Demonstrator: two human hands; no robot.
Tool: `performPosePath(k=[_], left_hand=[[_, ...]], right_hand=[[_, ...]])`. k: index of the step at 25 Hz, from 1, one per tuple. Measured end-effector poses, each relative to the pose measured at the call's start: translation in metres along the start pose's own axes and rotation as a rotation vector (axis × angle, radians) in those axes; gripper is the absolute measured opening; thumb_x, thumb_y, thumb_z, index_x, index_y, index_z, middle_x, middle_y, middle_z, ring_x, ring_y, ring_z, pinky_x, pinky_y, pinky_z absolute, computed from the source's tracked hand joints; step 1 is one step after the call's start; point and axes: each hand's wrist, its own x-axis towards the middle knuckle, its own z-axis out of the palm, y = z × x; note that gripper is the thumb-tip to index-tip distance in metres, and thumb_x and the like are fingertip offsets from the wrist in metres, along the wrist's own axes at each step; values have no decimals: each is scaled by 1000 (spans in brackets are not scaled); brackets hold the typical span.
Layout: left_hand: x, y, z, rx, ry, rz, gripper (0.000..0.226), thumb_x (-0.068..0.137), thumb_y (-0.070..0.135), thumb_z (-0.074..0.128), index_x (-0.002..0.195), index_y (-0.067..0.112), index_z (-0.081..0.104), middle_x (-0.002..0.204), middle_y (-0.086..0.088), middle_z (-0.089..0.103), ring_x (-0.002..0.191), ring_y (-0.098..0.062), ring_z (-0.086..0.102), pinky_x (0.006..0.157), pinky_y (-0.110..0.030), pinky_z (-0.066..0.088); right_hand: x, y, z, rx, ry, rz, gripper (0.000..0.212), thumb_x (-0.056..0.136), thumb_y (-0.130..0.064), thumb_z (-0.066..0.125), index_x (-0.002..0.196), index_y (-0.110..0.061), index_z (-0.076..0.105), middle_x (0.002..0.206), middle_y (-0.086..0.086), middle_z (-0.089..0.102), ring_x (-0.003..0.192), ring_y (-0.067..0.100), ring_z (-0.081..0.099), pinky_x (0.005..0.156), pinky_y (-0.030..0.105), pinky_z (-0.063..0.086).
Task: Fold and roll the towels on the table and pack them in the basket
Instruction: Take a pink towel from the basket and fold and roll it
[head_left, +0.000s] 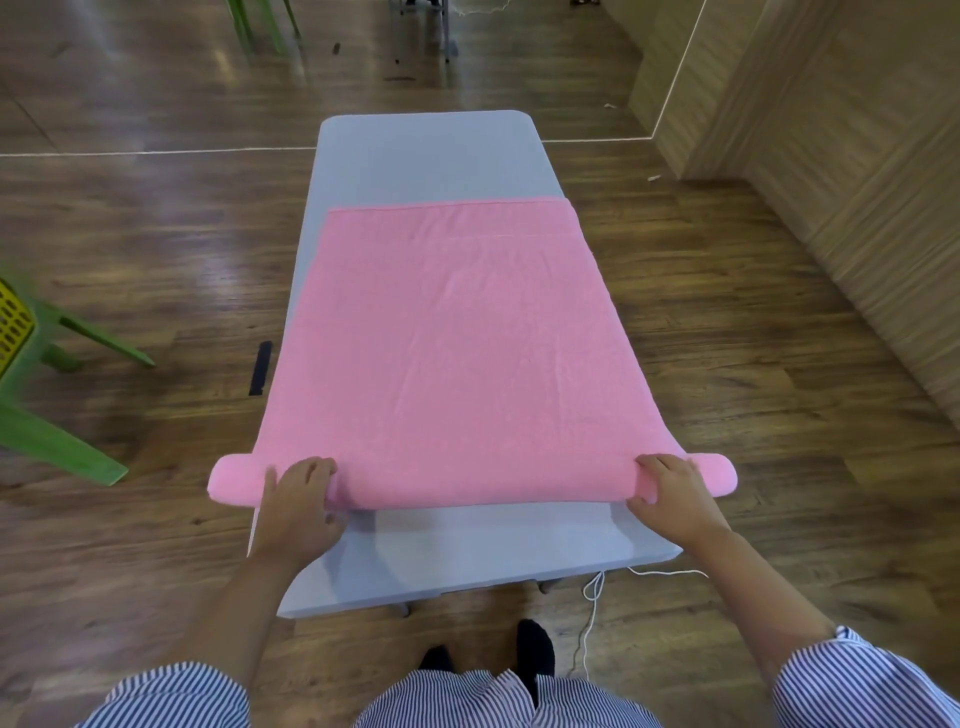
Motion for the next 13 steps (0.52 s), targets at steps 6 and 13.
performPosePath(k=[6, 13], left_hand=[[6, -1, -11, -130, 49, 81, 39, 67, 17, 51, 100, 7, 70, 90, -6, 72, 84, -30, 65, 91, -50, 46], [-12, -5, -25, -13, -32, -12, 28, 69, 26, 36, 81, 22, 61, 64, 2, 63, 62, -29, 59, 58, -33, 40]], right_hand=[[-3, -1, -5, 80, -41, 9, 45, 81, -8, 61, 124, 1, 54, 120, 18, 58, 115, 34, 47, 104, 36, 27], [-3, -11, 4, 84, -94, -36, 42, 81, -8, 58, 122, -3, 56, 118, 15, 59, 115, 34, 48, 108, 43, 26]])
